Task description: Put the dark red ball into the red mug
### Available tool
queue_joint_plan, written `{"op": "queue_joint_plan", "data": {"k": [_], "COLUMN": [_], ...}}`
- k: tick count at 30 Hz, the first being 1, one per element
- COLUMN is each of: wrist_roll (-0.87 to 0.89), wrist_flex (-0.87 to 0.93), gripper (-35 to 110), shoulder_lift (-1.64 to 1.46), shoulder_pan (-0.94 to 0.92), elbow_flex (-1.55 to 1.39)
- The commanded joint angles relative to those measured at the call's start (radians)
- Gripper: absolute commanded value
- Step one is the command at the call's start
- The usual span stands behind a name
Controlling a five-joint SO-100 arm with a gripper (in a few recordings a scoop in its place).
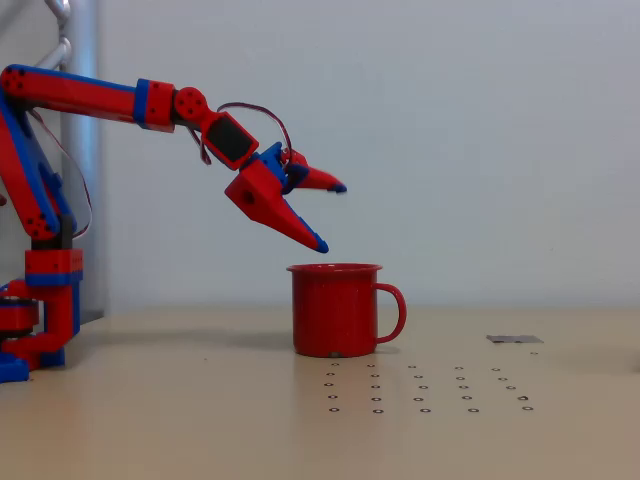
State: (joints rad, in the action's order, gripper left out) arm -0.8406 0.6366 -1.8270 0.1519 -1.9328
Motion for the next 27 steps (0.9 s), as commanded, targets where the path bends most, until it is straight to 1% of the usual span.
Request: {"op": "queue_joint_plan", "data": {"k": [1,6,7,9,10,13,15,18,20,22,25,27], "wrist_roll": [0.054,0.227,0.256,0.298,0.333,0.448,0.54,0.62,0.66,0.684,0.698,0.729], "wrist_flex": [-0.009,0.103,0.141,0.245,0.304,0.453,0.492,0.554,0.555,0.52,0.463,0.456], "gripper": [51,39,31,3,-2,-2,-2,-2,-2,-2,-2,-2], "shoulder_lift": [-0.063,-0.163,-0.196,-0.262,-0.295,-0.365,-0.399,-0.472,-0.552,-0.663,-0.882,-1.032], "shoulder_pan": [0.011,-0.011,-0.02,-0.057,-0.083,-0.195,-0.29,-0.394,-0.434,-0.451,-0.454,-0.457], "elbow_flex": [0.055,0.117,0.123,0.13,0.13,0.087,0.018,-0.126,-0.247,-0.403,-0.646,-0.767]}}
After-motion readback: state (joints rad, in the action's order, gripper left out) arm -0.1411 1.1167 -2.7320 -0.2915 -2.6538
